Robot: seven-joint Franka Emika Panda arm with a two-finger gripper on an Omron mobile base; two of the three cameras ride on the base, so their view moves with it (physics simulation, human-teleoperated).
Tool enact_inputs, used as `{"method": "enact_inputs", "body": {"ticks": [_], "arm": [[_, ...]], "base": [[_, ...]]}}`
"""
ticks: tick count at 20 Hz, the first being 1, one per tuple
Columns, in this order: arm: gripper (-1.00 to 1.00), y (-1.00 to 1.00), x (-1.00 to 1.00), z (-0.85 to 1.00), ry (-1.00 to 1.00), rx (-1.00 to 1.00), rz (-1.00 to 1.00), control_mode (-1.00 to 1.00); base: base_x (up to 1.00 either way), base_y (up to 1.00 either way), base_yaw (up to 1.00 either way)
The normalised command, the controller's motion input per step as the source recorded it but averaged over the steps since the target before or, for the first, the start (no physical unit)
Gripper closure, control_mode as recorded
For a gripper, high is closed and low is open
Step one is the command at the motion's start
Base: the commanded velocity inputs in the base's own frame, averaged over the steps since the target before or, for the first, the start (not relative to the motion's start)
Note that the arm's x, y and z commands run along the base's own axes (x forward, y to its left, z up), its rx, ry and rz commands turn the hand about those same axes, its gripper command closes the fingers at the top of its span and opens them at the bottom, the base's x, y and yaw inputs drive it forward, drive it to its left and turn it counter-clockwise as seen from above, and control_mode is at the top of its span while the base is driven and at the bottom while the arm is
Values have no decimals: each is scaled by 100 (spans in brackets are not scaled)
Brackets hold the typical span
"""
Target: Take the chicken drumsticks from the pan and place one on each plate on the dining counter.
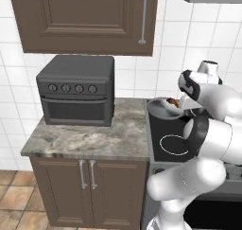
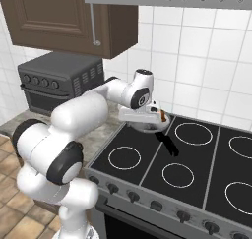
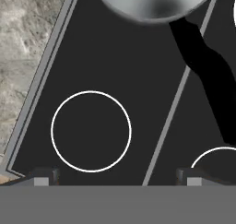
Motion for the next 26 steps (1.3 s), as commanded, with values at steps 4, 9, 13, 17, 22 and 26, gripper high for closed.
{"method": "enact_inputs", "body": {"ticks": [4,9,13,17,22,26], "arm": [[-100,0,68,-1,-8,1,7,-100],[-100,0,69,-3,0,0,0,-100],[-100,-4,56,-14,0,0,1,-100],[-100,-16,43,-21,0,0,8,-100],[-100,-22,36,-23,0,0,18,-100],[-100,-13,42,-20,0,0,20,-100]], "base": [[0,0,0],[0,0,0],[0,0,0],[0,0,0],[0,0,0],[0,0,0]]}}
